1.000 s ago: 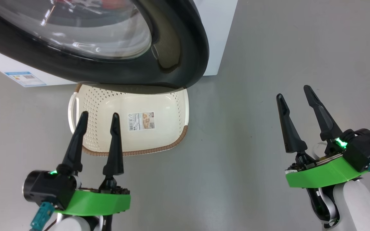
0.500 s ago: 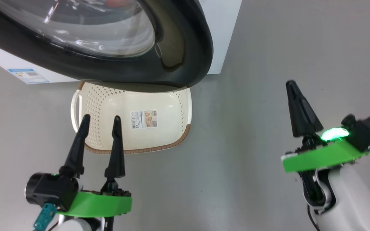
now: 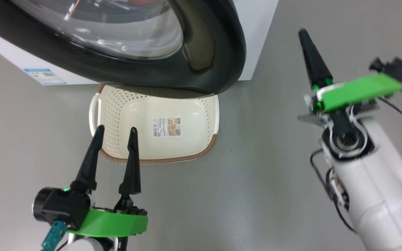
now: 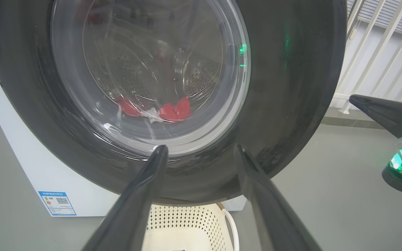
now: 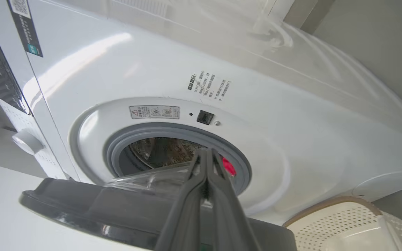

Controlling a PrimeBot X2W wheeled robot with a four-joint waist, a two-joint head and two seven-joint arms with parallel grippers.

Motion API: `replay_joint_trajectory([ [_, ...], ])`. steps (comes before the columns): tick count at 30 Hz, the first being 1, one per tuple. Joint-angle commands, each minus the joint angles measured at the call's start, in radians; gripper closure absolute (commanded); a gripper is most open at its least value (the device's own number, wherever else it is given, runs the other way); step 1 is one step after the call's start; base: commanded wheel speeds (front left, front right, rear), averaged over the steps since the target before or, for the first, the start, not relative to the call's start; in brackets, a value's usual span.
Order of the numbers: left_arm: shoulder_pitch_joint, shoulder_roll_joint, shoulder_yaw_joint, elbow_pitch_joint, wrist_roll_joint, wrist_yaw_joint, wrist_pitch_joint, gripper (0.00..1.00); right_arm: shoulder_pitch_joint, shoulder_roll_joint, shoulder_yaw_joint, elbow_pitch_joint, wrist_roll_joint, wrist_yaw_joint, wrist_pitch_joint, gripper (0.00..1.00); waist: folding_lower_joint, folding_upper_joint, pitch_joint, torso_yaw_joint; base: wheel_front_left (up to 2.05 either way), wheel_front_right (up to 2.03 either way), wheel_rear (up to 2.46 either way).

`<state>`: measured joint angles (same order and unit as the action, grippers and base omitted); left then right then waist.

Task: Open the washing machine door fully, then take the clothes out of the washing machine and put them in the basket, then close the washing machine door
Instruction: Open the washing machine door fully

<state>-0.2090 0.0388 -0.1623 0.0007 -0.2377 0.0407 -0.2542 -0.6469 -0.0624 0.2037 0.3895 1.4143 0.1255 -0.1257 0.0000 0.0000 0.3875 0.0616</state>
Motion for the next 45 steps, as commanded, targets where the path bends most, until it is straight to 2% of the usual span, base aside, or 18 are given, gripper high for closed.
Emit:
replay_joint_trajectory([
  [1,-0.007,0.011,0.025,-0.029,0.000,0.003,-0.008,0.00,-0.053,0.012,0.009,0.005,0.082,0.005,0.068,1.00,0.0000,0.0000,0.003,0.011,0.00,0.00,0.00],
  [6,-0.007,0.011,0.016,-0.020,-0.005,-0.005,-0.008,0.00,-0.180,0.012,-0.017,0.133,0.266,0.005,0.281,1.00,0.0000,0.0000,0.001,0.035,0.00,0.00,0.00],
  [11,-0.002,0.011,0.013,-0.011,-0.006,-0.010,-0.008,0.00,-0.309,0.012,-0.002,0.323,0.375,0.005,0.491,1.00,0.0000,0.0000,-0.006,0.054,0.00,0.00,0.00],
  [15,-0.002,0.011,0.008,-0.008,-0.009,-0.010,-0.008,0.00,-0.403,0.005,0.014,0.401,0.399,0.005,0.592,1.00,0.0000,0.0000,-0.005,0.064,0.00,0.00,0.00],
  [21,-0.005,0.011,0.006,-0.002,-0.011,-0.013,-0.008,0.00,-0.476,-0.007,0.067,0.430,0.382,0.005,0.729,1.00,0.0000,0.0000,-0.005,0.075,0.00,0.00,0.00],
  [28,-0.001,0.011,0.010,0.016,-0.012,-0.016,-0.008,0.00,-0.443,-0.006,0.116,0.402,0.348,0.005,0.796,1.00,0.0000,0.0000,-0.037,0.079,0.00,0.00,0.00],
  [45,0.046,0.011,0.028,0.051,-0.024,-0.007,-0.008,0.00,-0.293,0.011,0.199,0.329,0.354,0.005,0.824,1.00,0.0000,0.0000,-0.152,0.113,0.00,0.00,0.00],
])
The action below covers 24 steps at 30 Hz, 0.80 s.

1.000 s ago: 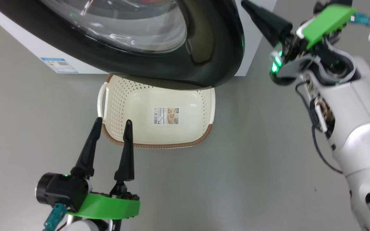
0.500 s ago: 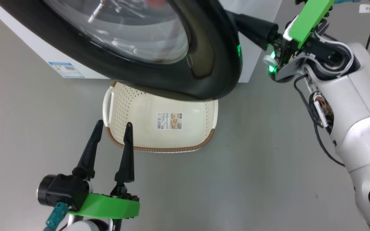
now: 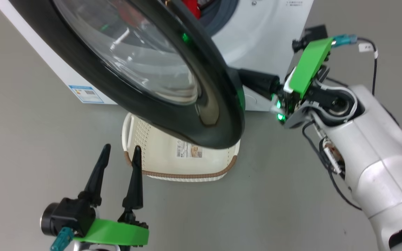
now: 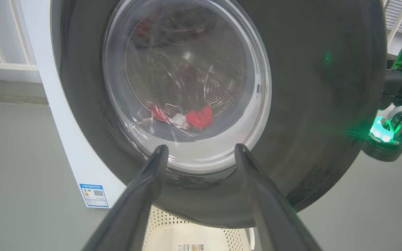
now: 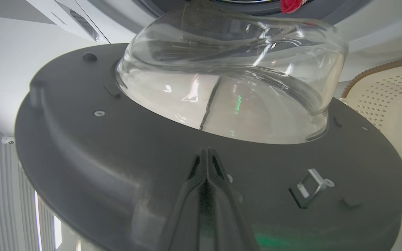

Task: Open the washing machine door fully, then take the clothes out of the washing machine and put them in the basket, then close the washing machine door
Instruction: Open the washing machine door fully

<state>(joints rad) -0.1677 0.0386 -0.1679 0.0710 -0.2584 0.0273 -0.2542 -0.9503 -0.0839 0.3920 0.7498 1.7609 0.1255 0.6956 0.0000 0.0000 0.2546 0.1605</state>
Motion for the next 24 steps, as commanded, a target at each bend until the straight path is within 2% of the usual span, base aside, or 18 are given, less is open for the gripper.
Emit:
replay_joint_trajectory([
  [1,0.010,0.012,0.035,-0.017,-0.004,0.007,-0.008,0.00,0.021,0.033,0.017,-0.035,0.010,0.005,0.003,1.00,0.0000,0.0000,-0.029,0.018,0.00,0.00,0.00],
  [17,0.086,0.012,0.052,0.028,-0.017,0.022,-0.008,0.00,0.170,0.034,0.211,-0.074,0.137,0.005,-0.054,1.00,0.0000,0.0000,-0.176,0.113,0.00,0.00,0.00],
  [24,0.113,0.012,0.057,0.052,-0.015,0.022,-0.008,0.00,0.223,0.034,0.275,-0.088,0.182,0.005,-0.098,1.00,0.0000,0.0000,-0.244,0.177,0.00,0.00,0.00],
])
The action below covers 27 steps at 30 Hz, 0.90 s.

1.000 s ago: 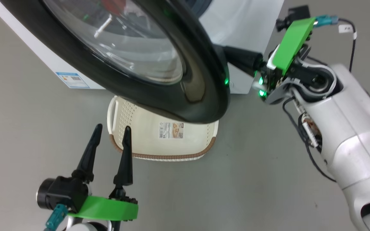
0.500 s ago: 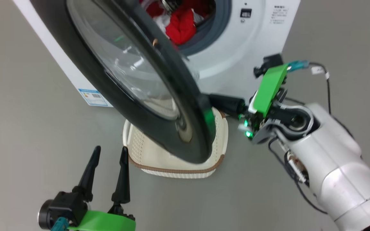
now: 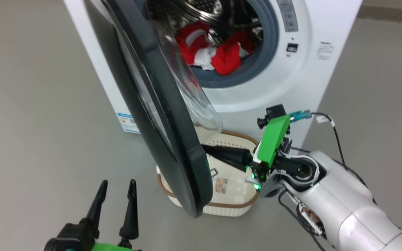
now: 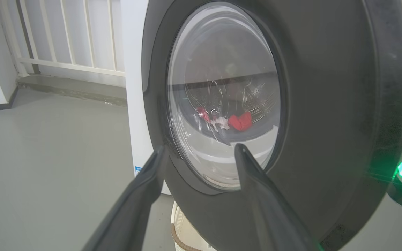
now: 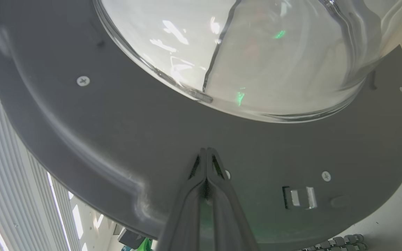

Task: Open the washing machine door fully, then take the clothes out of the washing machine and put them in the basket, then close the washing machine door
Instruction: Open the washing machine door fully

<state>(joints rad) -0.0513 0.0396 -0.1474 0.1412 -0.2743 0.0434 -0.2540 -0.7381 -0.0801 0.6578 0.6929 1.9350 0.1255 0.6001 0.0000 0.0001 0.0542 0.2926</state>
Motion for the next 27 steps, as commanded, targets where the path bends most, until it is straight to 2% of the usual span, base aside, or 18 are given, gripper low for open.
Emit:
replay_joint_trajectory([
  [1,0.000,0.011,0.035,-0.015,0.001,0.006,-0.008,0.00,0.018,0.030,0.015,-0.032,0.013,0.005,-0.008,1.00,0.0000,-0.0001,-0.053,0.055,0.00,0.00,0.00],
  [15,0.020,0.011,0.052,0.019,0.017,-0.018,-0.008,0.00,0.056,0.030,0.086,-0.061,0.047,0.005,-0.082,1.00,0.0000,-0.0001,-0.126,0.166,0.00,0.00,0.00],
  [27,0.029,0.011,0.063,-0.011,0.013,-0.011,-0.008,0.00,0.022,0.030,0.181,-0.078,0.076,0.005,-0.134,1.00,0.0000,-0.0001,-0.104,0.195,0.00,0.00,0.00],
])
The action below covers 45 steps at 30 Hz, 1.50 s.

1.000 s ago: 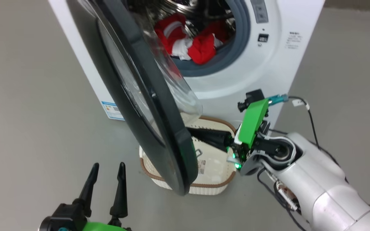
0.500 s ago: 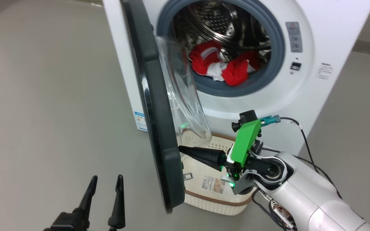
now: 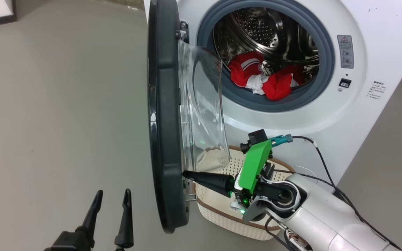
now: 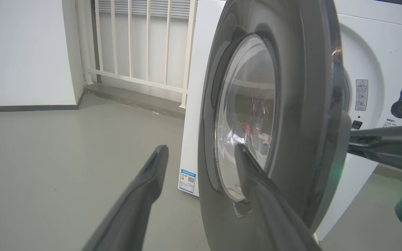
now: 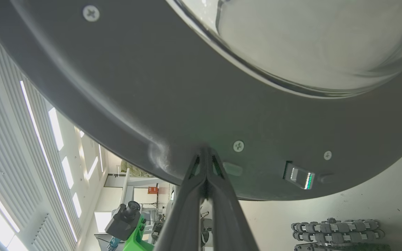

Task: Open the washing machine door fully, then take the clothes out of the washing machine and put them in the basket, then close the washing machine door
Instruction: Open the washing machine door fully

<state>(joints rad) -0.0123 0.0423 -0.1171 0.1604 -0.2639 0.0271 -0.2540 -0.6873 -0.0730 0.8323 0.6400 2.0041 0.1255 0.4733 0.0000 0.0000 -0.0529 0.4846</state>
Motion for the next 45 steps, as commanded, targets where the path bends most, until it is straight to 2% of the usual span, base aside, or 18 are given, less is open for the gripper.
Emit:
replay_joint_trajectory([
  [1,-0.010,0.008,0.032,-0.033,0.003,0.006,-0.008,0.00,-0.033,0.023,0.012,-0.024,0.011,0.005,-0.011,1.00,0.0000,0.0000,0.005,0.005,0.00,0.00,0.00],
  [12,0.000,0.008,0.036,-0.036,0.004,0.009,-0.008,0.00,-0.054,0.023,0.030,0.003,0.018,0.005,-0.054,1.00,0.0000,0.0000,0.008,0.006,0.00,0.00,0.00],
  [13,0.000,0.008,0.035,-0.034,0.004,0.010,-0.008,0.00,-0.053,0.023,0.028,0.007,0.011,0.005,-0.062,0.64,0.0000,0.0000,0.006,0.004,0.00,0.00,0.00],
  [14,0.001,0.008,0.035,-0.031,0.004,0.010,-0.008,0.00,-0.053,0.023,0.027,0.009,0.002,0.005,-0.068,0.38,0.0000,0.0000,0.005,0.002,0.00,0.00,0.00],
  [15,0.002,0.008,0.035,-0.025,0.004,0.009,-0.008,0.00,-0.050,0.023,0.020,0.008,-0.029,0.005,-0.083,0.00,0.0000,0.0000,0.001,-0.002,0.00,0.00,0.00],
  [20,0.005,0.008,0.041,-0.022,0.009,0.000,-0.008,0.00,-0.021,0.012,-0.033,-0.049,-0.135,0.005,-0.160,0.00,0.0000,0.0000,-0.006,-0.013,0.00,0.00,0.00],
  [24,0.014,0.008,0.053,-0.023,0.015,-0.009,-0.008,0.00,0.032,-0.041,-0.032,-0.125,-0.316,0.005,-0.288,0.00,0.0000,0.0000,-0.016,-0.022,0.00,0.00,0.00],
  [28,0.020,0.009,0.064,-0.026,0.024,-0.019,-0.008,0.00,0.085,-0.084,-0.010,-0.153,-0.448,0.005,-0.419,0.00,0.0000,0.0000,-0.026,-0.030,0.00,0.00,0.00],
  [36,0.033,0.010,0.093,-0.035,0.035,-0.025,-0.008,0.00,0.153,-0.142,0.055,-0.092,-0.648,0.005,-0.673,0.00,0.0000,0.0000,-0.048,-0.052,0.00,0.00,0.00],
  [40,0.044,0.009,0.117,-0.057,0.023,-0.015,-0.008,0.00,0.159,-0.156,0.055,-0.007,-0.759,0.005,-0.728,0.00,0.0000,0.0000,-0.043,-0.072,0.00,0.00,0.00],
  [42,0.049,0.009,0.124,-0.065,0.022,-0.012,-0.008,0.00,0.162,-0.153,0.015,0.030,-0.818,0.005,-0.734,0.00,0.0000,0.0000,-0.040,-0.080,0.00,0.00,0.00],
  [45,0.054,0.009,0.129,-0.076,0.023,-0.009,-0.008,0.00,0.181,-0.144,-0.119,0.039,-0.968,0.005,-0.735,0.00,0.0000,0.0000,-0.035,-0.093,0.00,0.00,0.00],
])
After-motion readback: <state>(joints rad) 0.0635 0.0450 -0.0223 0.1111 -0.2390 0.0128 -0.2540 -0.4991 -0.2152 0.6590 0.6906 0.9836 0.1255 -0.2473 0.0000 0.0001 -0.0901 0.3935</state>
